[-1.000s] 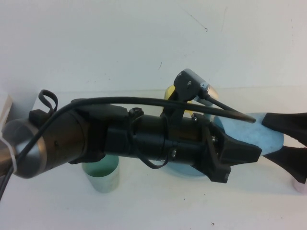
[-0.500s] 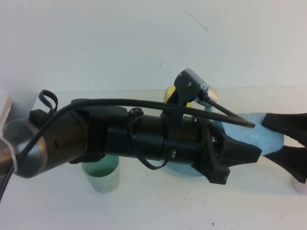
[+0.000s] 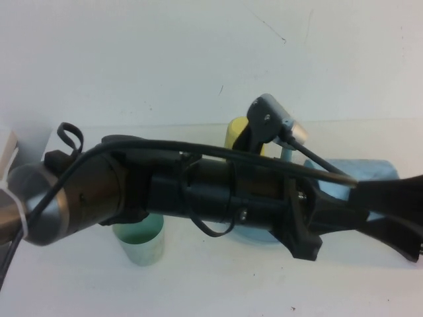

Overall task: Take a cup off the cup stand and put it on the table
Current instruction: Hand over the cup, then place the cup on the table

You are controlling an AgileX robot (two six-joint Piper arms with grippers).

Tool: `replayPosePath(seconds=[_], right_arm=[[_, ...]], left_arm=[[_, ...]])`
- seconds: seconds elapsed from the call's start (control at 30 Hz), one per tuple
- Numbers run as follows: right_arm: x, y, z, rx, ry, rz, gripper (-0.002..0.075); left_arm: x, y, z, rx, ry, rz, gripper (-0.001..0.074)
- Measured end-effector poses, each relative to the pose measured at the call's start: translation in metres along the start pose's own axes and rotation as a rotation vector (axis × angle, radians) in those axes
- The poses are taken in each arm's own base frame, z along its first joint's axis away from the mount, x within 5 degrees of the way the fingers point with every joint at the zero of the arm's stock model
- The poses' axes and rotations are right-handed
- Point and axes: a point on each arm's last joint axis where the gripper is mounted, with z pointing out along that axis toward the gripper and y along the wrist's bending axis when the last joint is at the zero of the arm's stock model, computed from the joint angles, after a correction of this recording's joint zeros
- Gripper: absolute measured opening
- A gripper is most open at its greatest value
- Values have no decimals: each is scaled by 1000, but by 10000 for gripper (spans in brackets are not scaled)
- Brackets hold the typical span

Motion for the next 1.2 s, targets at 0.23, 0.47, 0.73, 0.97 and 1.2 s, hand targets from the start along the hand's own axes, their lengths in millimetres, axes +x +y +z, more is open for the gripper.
replayPosePath(seconds=[0.23, 0.47, 0.73, 0.97, 1.2], right_arm=[[4, 2, 1, -26, 41, -70, 690], [3, 0, -2, -8, 42, -128, 692], [-13, -8, -22, 35, -78, -146, 692], [-16, -12, -24, 77, -102, -209, 692], [-18, -15, -24, 110, -114, -222, 692]], left_arm=[[0, 3, -7, 33, 15, -11, 27], [4, 20, -36, 4, 109, -99, 27], [6, 11, -77, -271, 375, -49, 25], [29, -1, -84, -552, 814, -62, 24], [44, -9, -50, -601, 1077, 37, 21]])
